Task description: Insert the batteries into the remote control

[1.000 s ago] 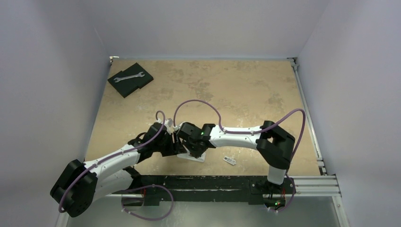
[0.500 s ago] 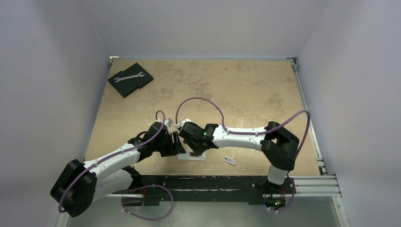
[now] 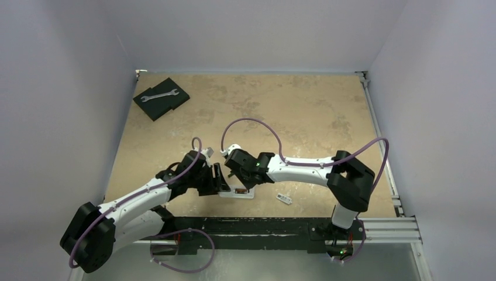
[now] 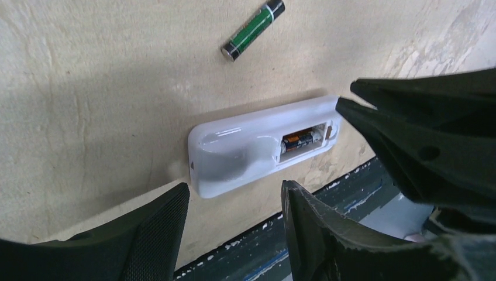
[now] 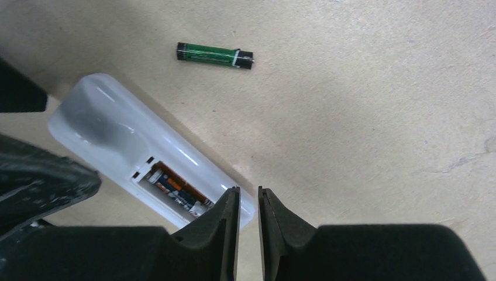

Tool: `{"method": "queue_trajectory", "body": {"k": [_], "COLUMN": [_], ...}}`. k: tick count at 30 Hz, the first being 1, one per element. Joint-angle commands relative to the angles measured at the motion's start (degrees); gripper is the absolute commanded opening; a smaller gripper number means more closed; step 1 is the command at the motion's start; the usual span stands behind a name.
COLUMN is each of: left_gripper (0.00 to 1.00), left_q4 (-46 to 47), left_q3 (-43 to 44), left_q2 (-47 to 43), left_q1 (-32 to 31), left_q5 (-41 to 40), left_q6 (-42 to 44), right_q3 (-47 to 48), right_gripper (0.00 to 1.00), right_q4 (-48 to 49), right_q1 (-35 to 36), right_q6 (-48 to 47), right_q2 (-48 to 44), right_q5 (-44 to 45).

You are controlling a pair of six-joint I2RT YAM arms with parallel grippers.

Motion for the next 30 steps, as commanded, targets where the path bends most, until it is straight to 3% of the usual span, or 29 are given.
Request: {"method": "queue_trajectory", "body": {"k": [1,9,16,30], "left_gripper": [0.59,0.61,0.62,0.62], "left_q4": [-1.78,-0.97,5.02,10.98], "left_q3": [2.26,1.01,-1.75,-2.31], "left_q2": [-0.64,0.14,1.07,8.89], "left_q1": [-0.26,-1.11,-1.91,-1.93], "left_q5": [3.94,6.81,7.89,5.63], "left_q6": [-1.6,-3.28,-6.65,-4.64], "right_q3": [-1.27,-4.33,-6.28,-12.06], "right_gripper": [0.25,0.25,0.17,0.06], "right_q4": [2.53,6.14,8.52,11.34], "right_q1": [-0.93,-2.54,-3.49,-3.26], "right_q6": [-1.85,-2.13,-2.46,-1.69], "right_q2": [-2.06,-1.89,-1.65,-2.94], "right_q5": [1.97,0.42,-1.59,-6.47]}}
